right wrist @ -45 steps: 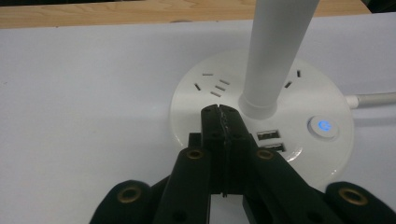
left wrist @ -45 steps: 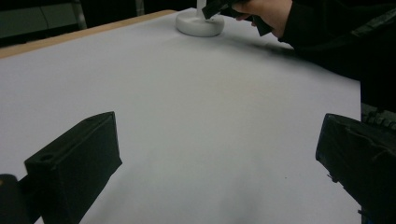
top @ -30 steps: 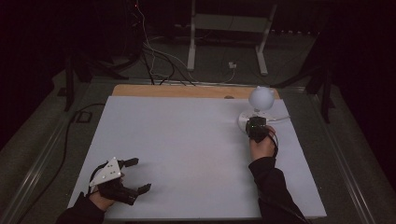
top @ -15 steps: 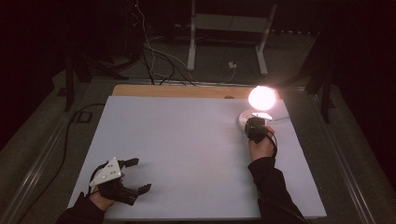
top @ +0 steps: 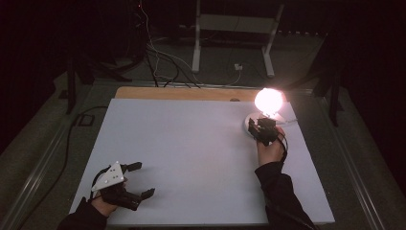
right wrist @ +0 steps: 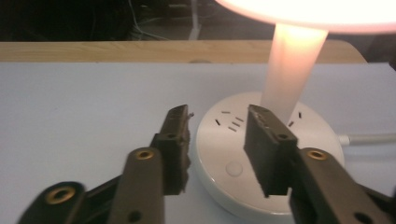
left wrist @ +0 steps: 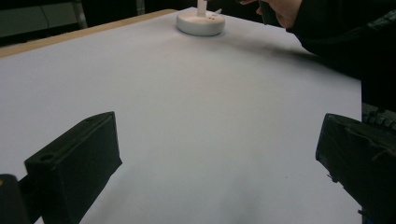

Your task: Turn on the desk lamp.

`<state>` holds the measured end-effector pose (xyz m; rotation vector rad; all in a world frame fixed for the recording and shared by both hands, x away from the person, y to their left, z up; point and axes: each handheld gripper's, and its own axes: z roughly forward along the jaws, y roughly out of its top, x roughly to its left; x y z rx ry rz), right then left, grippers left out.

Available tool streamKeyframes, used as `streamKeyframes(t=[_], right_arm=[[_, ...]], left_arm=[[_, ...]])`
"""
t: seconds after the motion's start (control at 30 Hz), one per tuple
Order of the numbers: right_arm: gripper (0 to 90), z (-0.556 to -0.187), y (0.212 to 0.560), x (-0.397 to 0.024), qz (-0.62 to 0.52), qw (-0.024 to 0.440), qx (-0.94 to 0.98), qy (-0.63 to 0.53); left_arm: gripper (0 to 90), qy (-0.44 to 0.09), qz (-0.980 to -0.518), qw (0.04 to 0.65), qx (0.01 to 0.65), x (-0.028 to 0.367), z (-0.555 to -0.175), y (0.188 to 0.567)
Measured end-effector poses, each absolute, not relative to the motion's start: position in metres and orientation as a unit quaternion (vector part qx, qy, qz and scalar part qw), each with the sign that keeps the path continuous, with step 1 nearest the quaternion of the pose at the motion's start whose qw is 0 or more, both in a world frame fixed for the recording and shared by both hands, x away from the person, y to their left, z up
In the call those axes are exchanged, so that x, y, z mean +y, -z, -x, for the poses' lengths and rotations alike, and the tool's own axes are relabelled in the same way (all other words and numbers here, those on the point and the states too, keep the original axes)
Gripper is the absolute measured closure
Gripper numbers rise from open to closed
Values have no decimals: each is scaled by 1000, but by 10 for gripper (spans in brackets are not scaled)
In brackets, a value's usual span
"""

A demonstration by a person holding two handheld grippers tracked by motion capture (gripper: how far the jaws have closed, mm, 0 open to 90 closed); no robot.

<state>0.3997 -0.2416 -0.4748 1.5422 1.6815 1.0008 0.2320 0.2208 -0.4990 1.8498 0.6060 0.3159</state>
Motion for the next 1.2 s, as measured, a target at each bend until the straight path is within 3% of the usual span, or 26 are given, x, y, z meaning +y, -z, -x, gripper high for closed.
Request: streamKeyframes(t=[0.23,0.47,0.53,0.7,1.2], right_arm=[[341,-396,468,-242,-580,272,653,-404],[124,-388,457,-236,-549,263,666,-431],[23,-387,453,-235,-527,242,685,-441],[0,-381,445,-231,-485,199,728,-442],[0,-364,429,-233,-425,177,766,-448]], left_arm=[[4,-133,-781,553,256,221,-232,499],[4,-134,-782,552,258,221,-233,499],[3,-133,-781,553,259,221,-233,499],[3,-132,-779,555,260,221,-235,499],[4,-134,-779,554,261,222,-232,498]])
